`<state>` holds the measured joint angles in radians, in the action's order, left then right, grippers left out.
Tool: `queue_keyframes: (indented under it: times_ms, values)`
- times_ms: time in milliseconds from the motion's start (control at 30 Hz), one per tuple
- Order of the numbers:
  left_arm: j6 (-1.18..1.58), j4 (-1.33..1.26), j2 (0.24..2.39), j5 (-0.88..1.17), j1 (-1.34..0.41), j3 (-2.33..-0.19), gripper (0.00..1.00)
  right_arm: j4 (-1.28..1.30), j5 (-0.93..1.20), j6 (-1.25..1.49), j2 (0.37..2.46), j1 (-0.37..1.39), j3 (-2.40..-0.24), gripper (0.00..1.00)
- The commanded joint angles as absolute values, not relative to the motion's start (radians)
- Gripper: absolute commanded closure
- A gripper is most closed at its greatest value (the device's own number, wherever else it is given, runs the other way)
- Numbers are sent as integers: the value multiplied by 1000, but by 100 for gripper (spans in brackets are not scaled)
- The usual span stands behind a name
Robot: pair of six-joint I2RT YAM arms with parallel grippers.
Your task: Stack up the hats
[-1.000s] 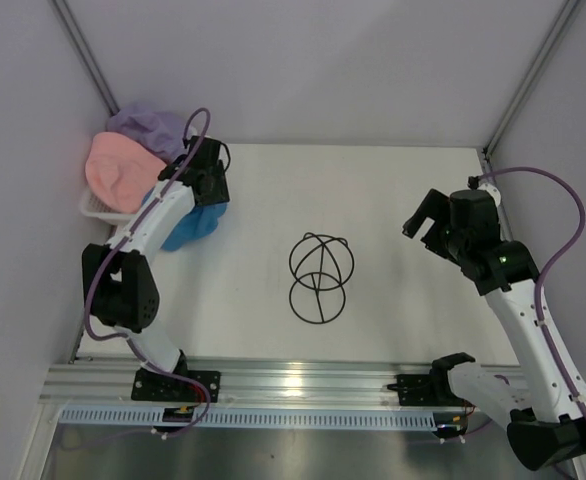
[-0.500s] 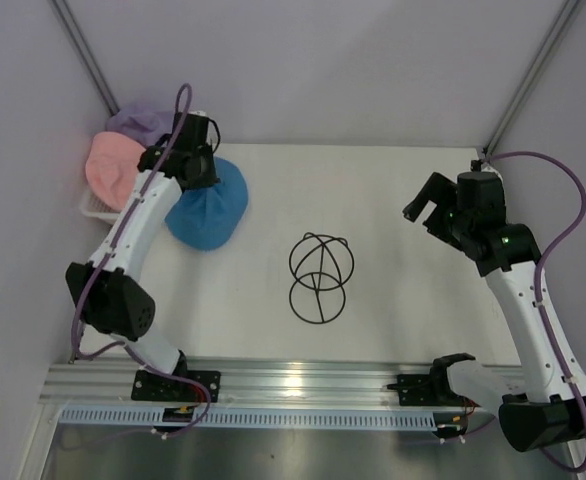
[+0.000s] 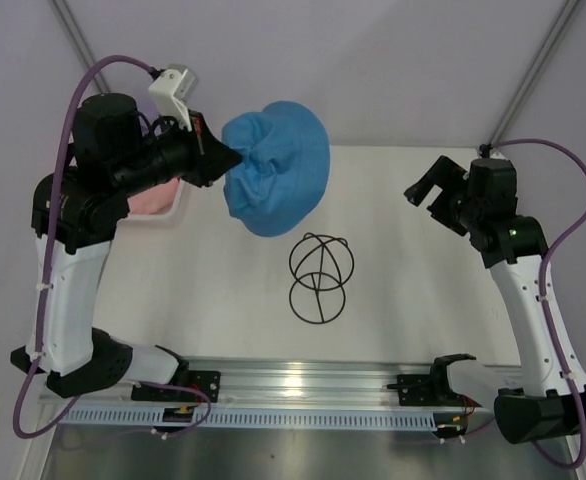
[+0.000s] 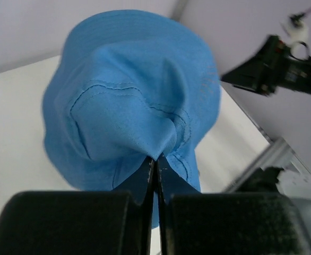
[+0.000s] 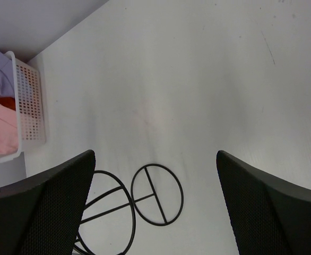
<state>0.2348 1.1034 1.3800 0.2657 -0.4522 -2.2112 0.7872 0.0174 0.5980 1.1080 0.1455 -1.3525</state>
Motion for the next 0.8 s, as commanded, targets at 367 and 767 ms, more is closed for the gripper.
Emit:
queue_keyframes:
  times_ms: [367,767]
  values:
    - [164,1184,1434,195,-781,-2082,97,805,-25,545,985,77,-1319,0]
    - [178,1083,1514,160,-848,-1972,99,778,54,531,973,67,-1284,0]
